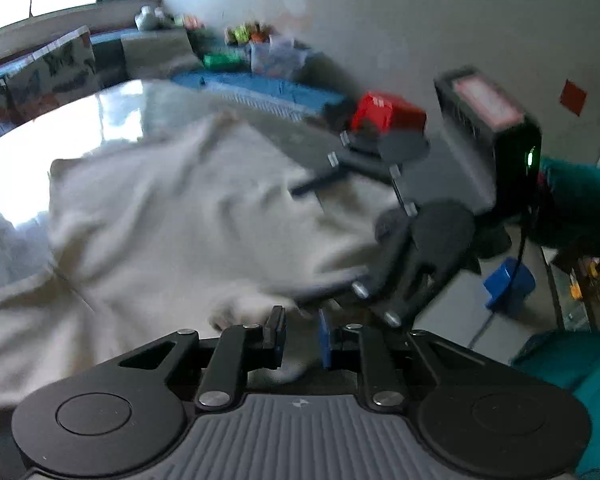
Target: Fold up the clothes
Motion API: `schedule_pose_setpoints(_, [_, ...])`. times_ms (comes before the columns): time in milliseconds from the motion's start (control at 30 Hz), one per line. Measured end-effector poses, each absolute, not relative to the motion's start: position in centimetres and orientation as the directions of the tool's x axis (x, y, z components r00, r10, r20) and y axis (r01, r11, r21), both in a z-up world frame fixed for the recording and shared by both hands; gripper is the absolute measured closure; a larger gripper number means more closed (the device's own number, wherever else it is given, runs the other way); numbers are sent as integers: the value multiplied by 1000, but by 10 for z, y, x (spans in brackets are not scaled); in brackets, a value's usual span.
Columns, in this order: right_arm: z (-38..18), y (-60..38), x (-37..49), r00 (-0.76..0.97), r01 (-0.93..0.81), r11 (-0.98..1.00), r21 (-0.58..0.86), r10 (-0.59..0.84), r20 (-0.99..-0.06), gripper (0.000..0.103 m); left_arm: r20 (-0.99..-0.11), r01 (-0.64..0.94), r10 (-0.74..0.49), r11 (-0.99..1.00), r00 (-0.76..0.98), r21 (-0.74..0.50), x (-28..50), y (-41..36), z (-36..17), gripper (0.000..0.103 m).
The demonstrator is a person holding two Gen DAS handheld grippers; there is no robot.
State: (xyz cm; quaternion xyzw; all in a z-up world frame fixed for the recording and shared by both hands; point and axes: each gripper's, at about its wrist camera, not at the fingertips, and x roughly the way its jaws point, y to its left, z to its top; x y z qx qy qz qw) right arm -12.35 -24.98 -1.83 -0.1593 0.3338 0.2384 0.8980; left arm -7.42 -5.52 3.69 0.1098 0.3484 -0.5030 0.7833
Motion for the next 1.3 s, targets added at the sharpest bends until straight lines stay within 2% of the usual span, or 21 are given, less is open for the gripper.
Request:
schedule_pose_setpoints(133, [-10,-256,-121,645,-546,830,-111,332,-689,0,-606,818,-719,544,339,-188,-51,-50,52,83])
schedule_pose_setpoints(367, [-12,-271,-107,636,-477,879,7,350,-688,0,-699,796,-652,573,296,-197,-39,-62,12,82])
schedule_pose_setpoints(500, [-19,-272,-110,598,-494,869,14,352,-720,0,-701,806,-655,559,284,-196,-44,-53,16,73])
schedule_pose_setpoints(600, [-13,-281,-108,613,-469,883,34,352,-707,0,-688,795,-643,586,337,-157,-34,-52,26,67])
schedule_pose_setpoints(733, [-4,-299,-98,654,-398,916,51,322,-685,0,-665,728,-621,665,415,-166,-1,-49,32,58])
schedule_pose_setpoints(1033, [-7,-337,-45,661,-298,944,145,313,-682,0,-701,607,-536,773,471,-183,48,-42,14,53])
schedule_pose_setpoints(1300, [-21,-348,4,643,-266,956,128,274,-715,0,-696,569,-535,793,479,-218,58,-25,10,53])
